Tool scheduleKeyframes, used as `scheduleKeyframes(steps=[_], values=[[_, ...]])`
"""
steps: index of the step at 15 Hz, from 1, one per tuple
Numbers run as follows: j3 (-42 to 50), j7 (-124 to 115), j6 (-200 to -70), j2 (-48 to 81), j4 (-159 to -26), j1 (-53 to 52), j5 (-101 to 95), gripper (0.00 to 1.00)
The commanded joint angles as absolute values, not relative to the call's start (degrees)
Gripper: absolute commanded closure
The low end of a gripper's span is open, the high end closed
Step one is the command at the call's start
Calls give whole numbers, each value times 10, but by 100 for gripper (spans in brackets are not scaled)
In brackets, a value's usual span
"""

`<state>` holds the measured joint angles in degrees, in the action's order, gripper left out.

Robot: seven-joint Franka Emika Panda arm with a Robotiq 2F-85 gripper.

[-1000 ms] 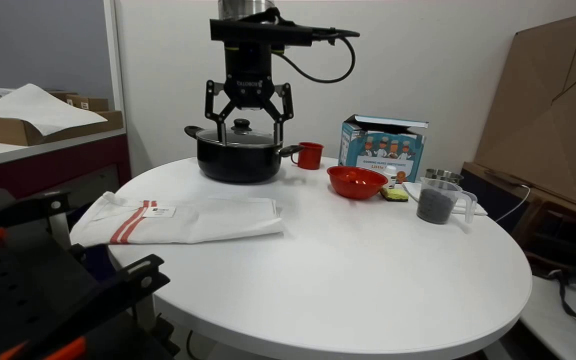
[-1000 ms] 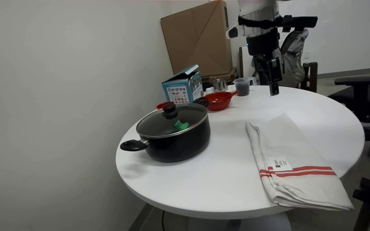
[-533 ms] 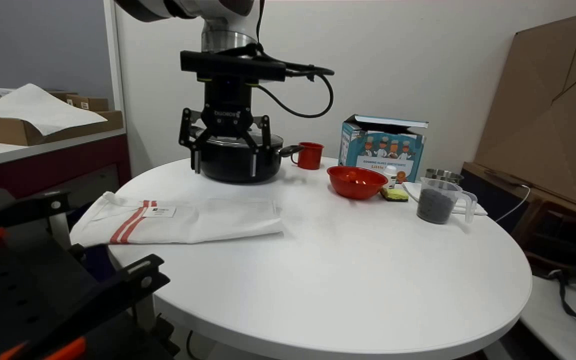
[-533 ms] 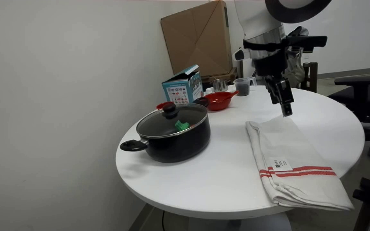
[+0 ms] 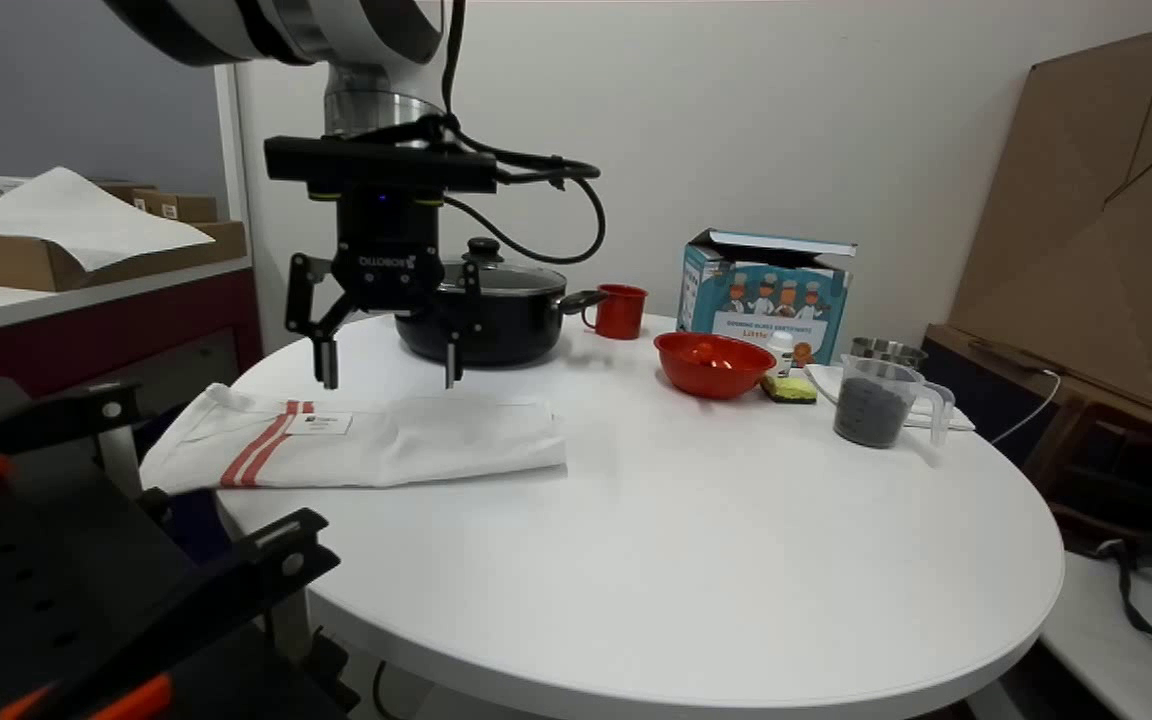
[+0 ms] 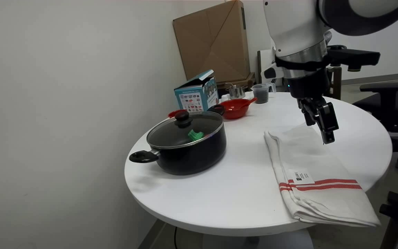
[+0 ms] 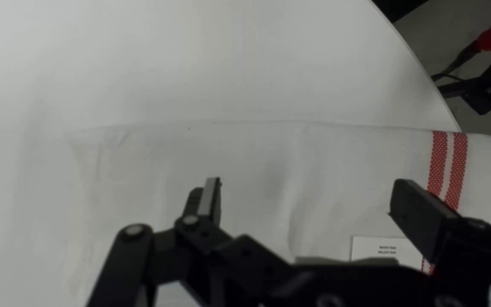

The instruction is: Use the white and red towel to wipe the table top

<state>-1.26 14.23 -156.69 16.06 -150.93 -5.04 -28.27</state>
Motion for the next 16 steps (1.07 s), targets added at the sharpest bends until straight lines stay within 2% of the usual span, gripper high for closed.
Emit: scheduleKeyframes(steps=[1,5,16], values=[[43,44,-1625,187,-1515,-97,-396,0],[65,-3,-1653,224,-1498,-108,-438,0],[15,18,-1678,291,-1445,-77,-357,2]])
